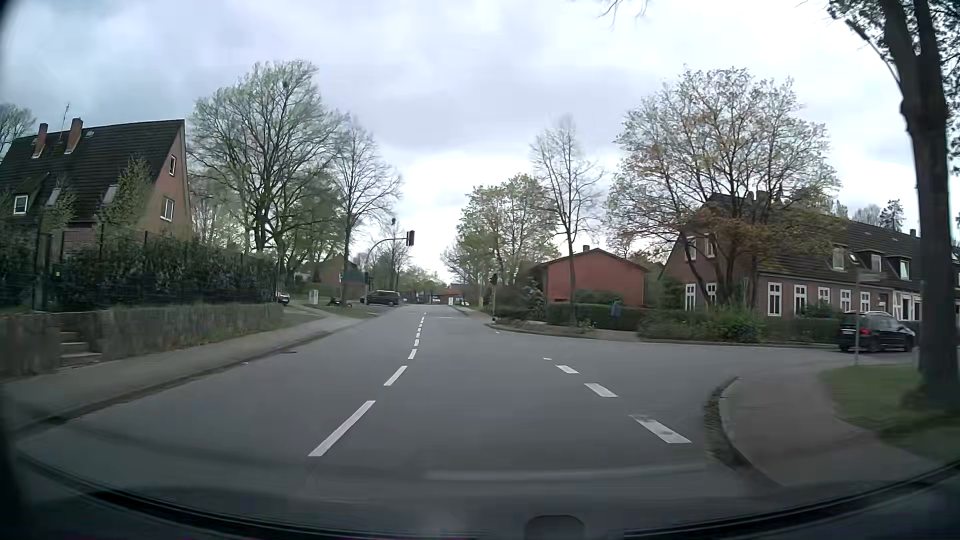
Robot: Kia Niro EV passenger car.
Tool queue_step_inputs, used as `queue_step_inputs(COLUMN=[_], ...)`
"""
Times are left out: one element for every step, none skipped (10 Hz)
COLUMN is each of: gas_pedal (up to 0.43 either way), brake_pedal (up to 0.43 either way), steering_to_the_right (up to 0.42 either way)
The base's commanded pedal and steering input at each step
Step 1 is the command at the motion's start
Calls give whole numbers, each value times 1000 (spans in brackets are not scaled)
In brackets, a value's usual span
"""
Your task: Follow the waypoints while adhering to traffic rules and regulations
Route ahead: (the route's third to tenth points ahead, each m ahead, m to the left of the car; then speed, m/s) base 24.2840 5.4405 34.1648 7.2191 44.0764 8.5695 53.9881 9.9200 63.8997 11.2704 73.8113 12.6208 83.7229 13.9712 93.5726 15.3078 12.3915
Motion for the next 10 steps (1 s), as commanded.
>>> queue_step_inputs(gas_pedal=[197,197,197,197,197,197,197,197,197,197], brake_pedal=[0,6,0,0,0,0,0,6,0,0], steering_to_the_right=[-51,-50,-49,-44,-35,-27,-25,-23,-21,-16])
